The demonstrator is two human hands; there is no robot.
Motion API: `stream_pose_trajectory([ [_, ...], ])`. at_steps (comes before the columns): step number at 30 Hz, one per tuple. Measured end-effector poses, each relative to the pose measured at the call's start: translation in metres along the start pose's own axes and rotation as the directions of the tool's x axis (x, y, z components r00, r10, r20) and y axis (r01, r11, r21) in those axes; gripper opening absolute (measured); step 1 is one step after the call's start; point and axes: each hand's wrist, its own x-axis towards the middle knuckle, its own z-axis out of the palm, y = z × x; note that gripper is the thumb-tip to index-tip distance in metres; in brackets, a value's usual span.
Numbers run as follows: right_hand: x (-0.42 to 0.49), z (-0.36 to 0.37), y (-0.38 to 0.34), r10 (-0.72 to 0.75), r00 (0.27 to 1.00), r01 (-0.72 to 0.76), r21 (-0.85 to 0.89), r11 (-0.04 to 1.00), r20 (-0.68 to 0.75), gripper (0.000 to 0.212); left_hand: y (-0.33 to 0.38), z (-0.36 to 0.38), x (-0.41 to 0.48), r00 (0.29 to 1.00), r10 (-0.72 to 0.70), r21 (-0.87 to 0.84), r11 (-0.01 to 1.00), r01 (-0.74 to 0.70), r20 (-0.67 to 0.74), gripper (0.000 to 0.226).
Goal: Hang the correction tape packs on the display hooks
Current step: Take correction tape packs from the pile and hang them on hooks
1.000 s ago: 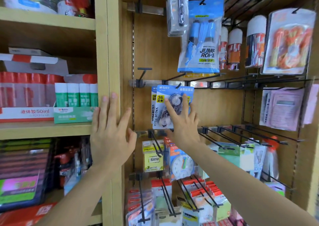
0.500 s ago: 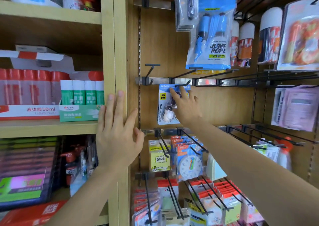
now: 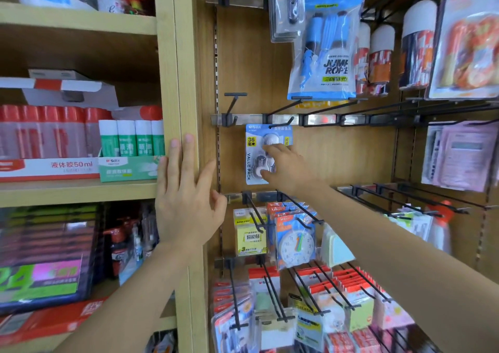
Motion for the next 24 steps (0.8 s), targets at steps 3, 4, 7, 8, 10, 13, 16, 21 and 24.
stream_pose_trajectory([
  [3, -0.033, -0.02, -0.01, -0.045, 0.999, 0.045, 0.217, 0.975, -0.004, 0.041, 0.002, -0.007, 0.003, 0.998, -0.012, -0.023, 1.0, 0.013, 0.056, 0.055],
  [4, -0.044, -0.026, -0.012, -0.054, 0.998, 0.058, 0.261, 0.964, -0.023, 0.033, 0.002, -0.009, 0.003, 0.997, -0.01, -0.046, 0.999, 0.013, 0.075, 0.056],
  [7, -0.078, -0.039, -0.019, -0.039, 0.999, 0.047, 0.353, 0.935, -0.028, 0.026, 0.002, -0.023, 0.001, 0.994, -0.015, -0.188, 0.981, 0.036, 0.111, 0.058],
  [8, -0.09, -0.042, -0.02, -0.032, 0.999, 0.038, 0.39, 0.92, -0.02, 0.027, 0.004, -0.03, -0.003, 0.993, -0.029, -0.25, 0.967, 0.056, 0.11, 0.056],
  [10, -0.119, -0.045, -0.023, -0.042, 0.998, 0.055, 0.438, 0.897, -0.04, 0.028, 0.009, -0.044, -0.015, 0.99, -0.046, -0.35, 0.932, 0.092, 0.137, 0.048],
  [13, -0.17, -0.04, -0.027, -0.053, 0.996, 0.08, 0.444, 0.893, -0.073, 0.033, 0.021, -0.067, -0.055, 0.96, -0.004, -0.457, 0.879, 0.136, 0.279, 0.037],
  [16, -0.227, -0.024, -0.029, -0.023, 0.999, 0.032, 0.497, 0.867, -0.025, 0.03, 0.032, -0.087, -0.115, 0.903, 0.0, -0.459, 0.861, 0.218, 0.43, 0.028],
  [21, -0.323, 0.023, -0.021, 0.064, 0.992, -0.109, 0.5, 0.859, 0.107, 0.025, 0.054, -0.106, -0.23, 0.7, 0.059, -0.45, 0.803, 0.391, 0.712, 0.024],
  [24, -0.382, 0.057, -0.014, 0.16, 0.956, -0.264, 0.483, 0.835, 0.246, 0.02, 0.065, -0.111, -0.301, 0.538, 0.067, -0.366, 0.803, 0.47, 0.84, 0.023],
])
